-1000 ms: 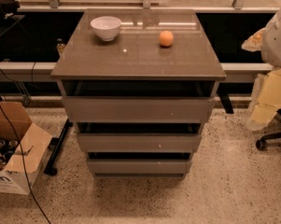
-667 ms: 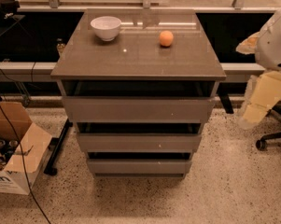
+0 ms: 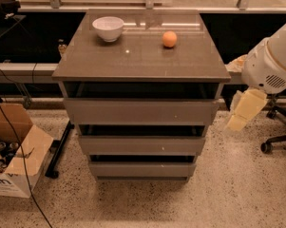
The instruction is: Open top drawer
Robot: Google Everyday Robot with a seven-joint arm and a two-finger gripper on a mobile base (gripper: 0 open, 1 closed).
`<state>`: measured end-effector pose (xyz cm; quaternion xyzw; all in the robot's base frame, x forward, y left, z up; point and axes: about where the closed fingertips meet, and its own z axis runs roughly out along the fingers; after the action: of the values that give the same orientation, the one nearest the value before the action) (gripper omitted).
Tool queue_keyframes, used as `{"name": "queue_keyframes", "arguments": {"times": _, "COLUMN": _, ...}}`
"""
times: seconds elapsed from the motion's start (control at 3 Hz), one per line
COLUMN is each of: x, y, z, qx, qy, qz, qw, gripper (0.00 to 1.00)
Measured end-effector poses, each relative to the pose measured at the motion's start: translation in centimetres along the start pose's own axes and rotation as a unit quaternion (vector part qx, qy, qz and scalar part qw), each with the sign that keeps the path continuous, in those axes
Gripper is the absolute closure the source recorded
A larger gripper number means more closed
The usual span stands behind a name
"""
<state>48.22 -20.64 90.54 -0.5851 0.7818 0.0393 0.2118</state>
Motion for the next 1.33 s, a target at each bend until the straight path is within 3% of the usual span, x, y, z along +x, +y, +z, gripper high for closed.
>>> {"name": "queue_keyframes", "arguments": {"times": 0.33, "x": 0.0, "y": -0.3, "z": 0.7, "qx": 0.007, "qy": 0.0, "qz": 0.004, "qw": 1.0, "gripper": 0.0}}
{"name": "queue_keyframes", "arguments": {"times": 0.67, "x": 0.4, "y": -0.3, "z": 3.4, "qx": 0.022, "qy": 0.021, "qz": 0.028, "qw": 0.9991, "gripper": 0.0}}
{"name": "queue_keyframes", "arguments": {"times": 1.0, "x": 1.4, "y": -0.1, "z": 8.3, "qx": 0.028, "qy": 0.025, "qz": 0.048, "qw": 0.9981, "gripper": 0.0}}
{"name": "queue_keyframes", "arguments": {"times": 1.33, "x": 2.6, "y": -1.1, "z": 14.9, "qx": 0.035, "qy": 0.009, "qz": 0.077, "qw": 0.9964, "gripper": 0.0}}
